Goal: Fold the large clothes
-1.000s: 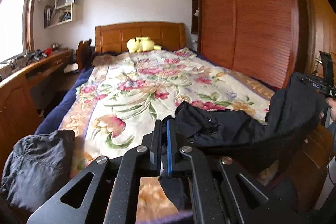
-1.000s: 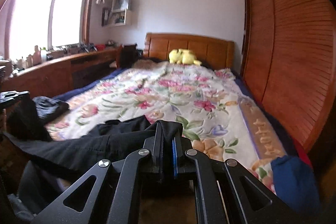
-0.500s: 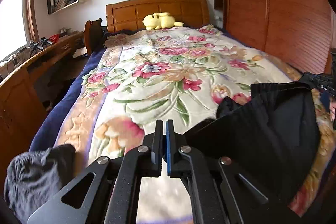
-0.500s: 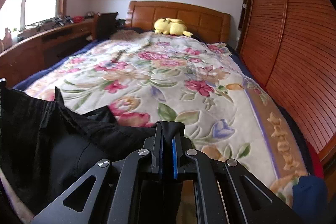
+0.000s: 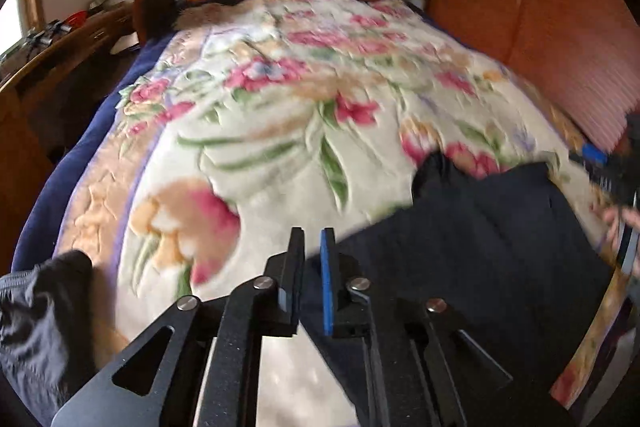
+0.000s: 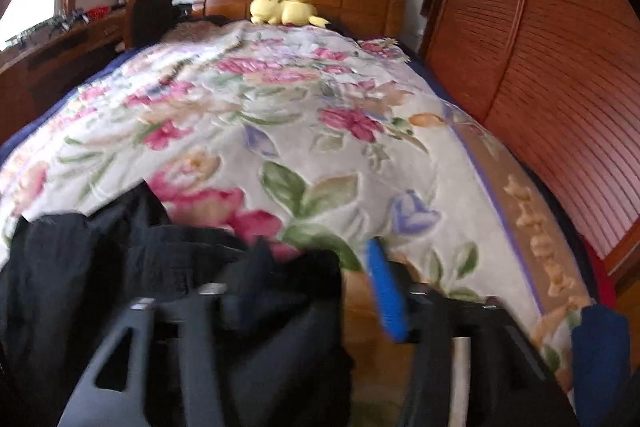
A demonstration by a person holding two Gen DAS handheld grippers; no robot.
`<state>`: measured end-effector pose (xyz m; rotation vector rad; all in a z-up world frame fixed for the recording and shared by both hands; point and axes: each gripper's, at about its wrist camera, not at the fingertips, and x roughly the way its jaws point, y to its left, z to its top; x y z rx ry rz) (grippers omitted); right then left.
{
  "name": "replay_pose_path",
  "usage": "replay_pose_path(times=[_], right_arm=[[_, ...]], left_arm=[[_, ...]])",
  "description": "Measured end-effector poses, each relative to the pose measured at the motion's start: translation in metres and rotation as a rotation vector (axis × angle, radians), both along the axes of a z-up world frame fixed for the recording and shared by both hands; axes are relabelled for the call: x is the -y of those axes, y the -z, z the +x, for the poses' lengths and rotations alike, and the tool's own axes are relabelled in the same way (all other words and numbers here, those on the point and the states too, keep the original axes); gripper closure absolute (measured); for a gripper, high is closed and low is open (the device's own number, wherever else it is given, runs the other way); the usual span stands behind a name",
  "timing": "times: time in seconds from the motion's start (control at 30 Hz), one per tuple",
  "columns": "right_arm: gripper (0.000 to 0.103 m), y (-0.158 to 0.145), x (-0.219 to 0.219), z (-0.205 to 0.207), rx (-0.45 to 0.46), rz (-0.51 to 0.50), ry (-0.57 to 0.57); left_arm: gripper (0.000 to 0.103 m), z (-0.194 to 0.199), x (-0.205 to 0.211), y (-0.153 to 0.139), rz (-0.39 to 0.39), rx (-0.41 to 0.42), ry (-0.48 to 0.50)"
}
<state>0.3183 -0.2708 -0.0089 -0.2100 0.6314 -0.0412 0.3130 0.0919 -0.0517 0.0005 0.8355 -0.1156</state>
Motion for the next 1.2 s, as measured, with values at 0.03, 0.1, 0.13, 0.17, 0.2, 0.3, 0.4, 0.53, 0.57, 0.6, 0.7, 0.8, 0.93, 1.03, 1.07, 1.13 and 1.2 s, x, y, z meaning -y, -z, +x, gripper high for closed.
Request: replay_pose_path(times=[0.03, 0.1, 0.13, 0.17, 0.2, 0.3, 0.4, 0.53, 0.57, 0.6, 0.7, 0.8, 0.93, 1.03, 1.07, 1.13, 1.2], right_arm=[[0.035, 0.001, 0.003, 0.002, -0.014, 0.01, -0.004], [0.033, 0.001, 0.01, -0.006, -0.035, 0.037, -0.014], [0.032, 0.001, 0.014, -0.012, -0.042, 0.049, -0.025], [0.032, 0.001, 0.017, -0.015, -0.045, 0.055, -0.035], [0.032, 0.001, 0.02, -0.026, -0.042, 0.056, -0.049], [0.032, 0.008, 0.037, -0.05, -0.065, 0.074, -0.078], [0.032, 0.014, 0.047, -0.083, -0.09, 0.108, -0.111], [0.032, 0.023, 0.057, -0.123, -0.101, 0.151, -0.141], [0.032, 0.025, 0.059, -0.133, -0.106, 0.162, -0.147], [0.032, 0.027, 0.061, -0.14, -0.11, 0.169, -0.149], [0.032, 0.032, 0.065, -0.159, -0.114, 0.187, -0.157], [0.032, 0.035, 0.068, -0.166, -0.112, 0.172, -0.156], [0.031, 0.038, 0.072, -0.169, -0.122, 0.162, -0.155], [0.03, 0.04, 0.077, -0.172, -0.131, 0.166, -0.151], [0.03, 0.041, 0.078, -0.173, -0.132, 0.167, -0.149], [0.03, 0.041, 0.081, -0.173, -0.136, 0.171, -0.146], [0.029, 0.044, 0.082, -0.172, -0.139, 0.181, -0.147]], left_arm=[[0.092, -0.01, 0.005, 0.008, 0.006, -0.008, 0.018], [0.091, -0.025, 0.012, 0.019, 0.0, -0.024, 0.045], [0.091, -0.036, 0.016, 0.024, -0.009, -0.034, 0.062], [0.09, -0.043, 0.018, 0.028, -0.011, -0.04, 0.073], [0.09, -0.052, 0.021, 0.031, -0.011, -0.04, 0.085], [0.089, -0.081, 0.026, 0.036, -0.026, -0.05, 0.109], [0.089, -0.113, 0.028, 0.037, -0.056, -0.042, 0.13], [0.088, -0.152, 0.027, 0.045, -0.093, -0.056, 0.123], [0.087, -0.159, 0.027, 0.046, -0.101, -0.059, 0.12], [0.087, -0.168, 0.026, 0.049, -0.109, -0.065, 0.116], [0.086, -0.185, 0.028, 0.056, -0.092, -0.069, 0.107], [0.086, -0.189, 0.027, 0.067, -0.103, -0.098, 0.102], [0.085, -0.191, 0.027, 0.071, -0.13, -0.097, 0.093], [0.085, -0.191, 0.028, 0.071, -0.136, -0.087, 0.083], [0.084, -0.19, 0.028, 0.071, -0.138, -0.086, 0.081], [0.084, -0.188, 0.028, 0.072, -0.137, -0.087, 0.078], [0.084, -0.184, 0.028, 0.073, -0.139, -0.091, 0.081]])
